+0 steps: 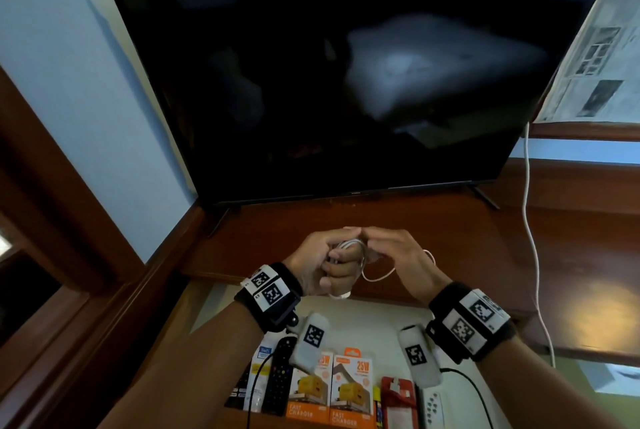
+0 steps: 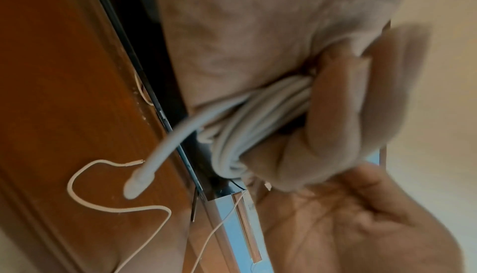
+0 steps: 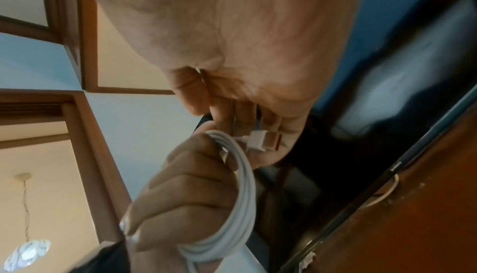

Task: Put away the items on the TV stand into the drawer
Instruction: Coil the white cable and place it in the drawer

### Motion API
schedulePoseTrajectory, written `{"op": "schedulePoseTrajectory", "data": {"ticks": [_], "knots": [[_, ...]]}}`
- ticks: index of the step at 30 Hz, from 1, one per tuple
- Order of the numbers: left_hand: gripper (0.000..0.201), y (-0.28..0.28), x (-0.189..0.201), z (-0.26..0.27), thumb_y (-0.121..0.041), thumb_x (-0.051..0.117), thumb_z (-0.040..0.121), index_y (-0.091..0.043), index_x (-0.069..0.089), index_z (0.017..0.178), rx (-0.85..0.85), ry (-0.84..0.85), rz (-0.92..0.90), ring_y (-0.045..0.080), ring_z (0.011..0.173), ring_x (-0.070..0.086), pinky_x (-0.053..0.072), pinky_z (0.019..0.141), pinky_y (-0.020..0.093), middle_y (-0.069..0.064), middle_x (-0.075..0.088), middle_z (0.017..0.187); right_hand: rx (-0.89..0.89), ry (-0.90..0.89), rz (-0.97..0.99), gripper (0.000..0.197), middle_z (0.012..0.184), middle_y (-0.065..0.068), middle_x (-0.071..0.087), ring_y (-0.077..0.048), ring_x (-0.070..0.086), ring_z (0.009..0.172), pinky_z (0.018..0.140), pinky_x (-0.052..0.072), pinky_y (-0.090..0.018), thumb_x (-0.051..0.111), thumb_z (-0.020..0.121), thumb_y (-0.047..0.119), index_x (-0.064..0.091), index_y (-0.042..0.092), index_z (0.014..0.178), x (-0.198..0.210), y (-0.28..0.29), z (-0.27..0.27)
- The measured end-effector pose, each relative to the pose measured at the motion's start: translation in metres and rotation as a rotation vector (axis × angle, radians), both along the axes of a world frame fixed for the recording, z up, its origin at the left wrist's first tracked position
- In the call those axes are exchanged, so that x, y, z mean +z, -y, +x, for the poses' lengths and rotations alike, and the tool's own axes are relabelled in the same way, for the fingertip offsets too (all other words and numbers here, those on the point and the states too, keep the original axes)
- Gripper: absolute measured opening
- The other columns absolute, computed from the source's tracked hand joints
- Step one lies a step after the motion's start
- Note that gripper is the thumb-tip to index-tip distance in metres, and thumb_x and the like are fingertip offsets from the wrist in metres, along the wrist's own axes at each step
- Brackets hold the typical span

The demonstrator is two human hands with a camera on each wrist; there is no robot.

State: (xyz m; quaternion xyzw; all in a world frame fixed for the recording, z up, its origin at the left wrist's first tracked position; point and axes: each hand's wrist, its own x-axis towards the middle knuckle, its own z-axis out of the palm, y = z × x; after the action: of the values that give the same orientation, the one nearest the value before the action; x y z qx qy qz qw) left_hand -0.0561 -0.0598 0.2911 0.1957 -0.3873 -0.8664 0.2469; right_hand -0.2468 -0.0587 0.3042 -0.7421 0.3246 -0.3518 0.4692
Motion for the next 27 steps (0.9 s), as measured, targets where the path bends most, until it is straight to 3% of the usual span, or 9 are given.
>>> {"op": "schedulePoseTrajectory", "data": {"ticks": [4, 8, 12, 14, 17, 20, 22, 24, 27], "knots": [[0.064, 0.007, 0.010, -0.001, -0.040, 0.034, 0.109, -0.019, 0.042, 0.050, 0.044, 0.049, -0.050, 0.017, 0.030, 0.022, 0.017, 0.034, 0.021, -0.004, 0.023, 0.038, -0.124, -0.066, -0.212, 0.025, 0.078, 0.000, 0.062, -0.023, 0.058, 0.068, 0.062, 0.046, -0.037, 0.051, 0.105, 0.014, 0.071, 0.020, 0.091, 0.001, 0.001, 0.003], [0.064, 0.004, 0.020, -0.014, -0.053, 0.040, 0.107, -0.014, 0.042, 0.056, 0.323, 0.284, -0.193, 0.017, 0.032, 0.044, 0.038, 0.038, 0.024, -0.002, 0.024, 0.039, -0.342, 0.030, -0.205, 0.018, 0.088, 0.005, 0.074, -0.003, 0.067, 0.076, 0.066, 0.049, -0.020, 0.060, 0.100, 0.011, 0.079, 0.011, 0.099, -0.004, 0.006, 0.007], [0.052, 0.002, 0.021, -0.020, -0.041, 0.050, 0.105, -0.003, 0.061, 0.071, 0.644, 0.345, -0.259, 0.021, 0.039, 0.049, 0.046, 0.046, 0.029, 0.001, 0.032, 0.045, -0.498, 0.058, -0.212, 0.016, 0.091, 0.007, 0.074, 0.002, 0.067, 0.079, 0.068, 0.051, -0.018, 0.063, 0.099, 0.013, 0.079, 0.010, 0.102, -0.009, 0.008, 0.007], [0.044, 0.002, 0.020, -0.020, -0.032, 0.049, 0.107, 0.002, 0.066, 0.085, 0.689, 0.302, -0.312, 0.021, 0.047, 0.048, 0.046, 0.051, 0.031, 0.004, 0.035, 0.053, -0.558, 0.095, -0.199, 0.016, 0.090, 0.008, 0.075, -0.003, 0.069, 0.080, 0.067, 0.055, -0.025, 0.063, 0.099, 0.015, 0.078, 0.018, 0.100, -0.006, 0.006, 0.007], [0.037, 0.002, 0.016, -0.021, -0.024, 0.043, 0.110, 0.001, 0.064, 0.093, 0.700, 0.260, -0.387, 0.017, 0.051, 0.040, 0.039, 0.051, 0.028, 0.002, 0.031, 0.060, -0.553, 0.128, -0.164, 0.023, 0.083, -0.004, 0.075, -0.027, 0.069, 0.079, 0.072, 0.055, -0.045, 0.060, 0.101, 0.020, 0.075, 0.034, 0.091, -0.002, 0.008, 0.005], [0.036, 0.009, 0.016, -0.014, -0.026, 0.040, 0.111, -0.006, 0.055, 0.086, 0.732, 0.376, -0.467, 0.011, 0.046, 0.026, 0.026, 0.044, 0.023, -0.003, 0.026, 0.058, -0.389, 0.110, -0.103, 0.027, 0.080, -0.019, 0.070, -0.046, 0.063, 0.076, 0.065, 0.052, -0.054, 0.053, 0.105, 0.024, 0.078, 0.028, 0.096, -0.003, 0.009, -0.002], [0.037, 0.014, 0.022, -0.005, -0.027, 0.039, 0.112, -0.009, 0.050, 0.081, 0.743, 0.441, -0.513, 0.009, 0.044, 0.021, 0.023, 0.041, 0.022, -0.002, 0.023, 0.058, -0.300, 0.067, -0.059, 0.024, 0.082, -0.013, 0.073, -0.039, 0.067, 0.076, 0.067, 0.056, -0.048, 0.056, 0.103, 0.017, 0.078, 0.024, 0.107, -0.001, 0.007, -0.005], [0.038, 0.016, 0.029, 0.000, -0.027, 0.037, 0.112, -0.010, 0.049, 0.080, 0.726, 0.498, -0.573, 0.010, 0.043, 0.020, 0.021, 0.042, 0.024, -0.001, 0.022, 0.058, -0.263, 0.023, -0.064, 0.024, 0.083, 0.003, 0.076, -0.019, 0.072, 0.075, 0.072, 0.063, -0.037, 0.062, 0.099, 0.008, 0.075, 0.020, 0.115, 0.002, 0.004, -0.005], [0.039, 0.013, 0.039, 0.003, -0.024, 0.036, 0.113, -0.010, 0.047, 0.078, 0.685, 0.533, -0.634, 0.009, 0.041, 0.021, 0.020, 0.042, 0.024, -0.002, 0.023, 0.057, -0.362, -0.019, -0.147, 0.021, 0.083, 0.007, 0.074, -0.015, 0.073, 0.074, 0.073, 0.063, -0.044, 0.067, 0.095, 0.007, 0.076, 0.018, 0.110, 0.004, 0.009, -0.006]]}}
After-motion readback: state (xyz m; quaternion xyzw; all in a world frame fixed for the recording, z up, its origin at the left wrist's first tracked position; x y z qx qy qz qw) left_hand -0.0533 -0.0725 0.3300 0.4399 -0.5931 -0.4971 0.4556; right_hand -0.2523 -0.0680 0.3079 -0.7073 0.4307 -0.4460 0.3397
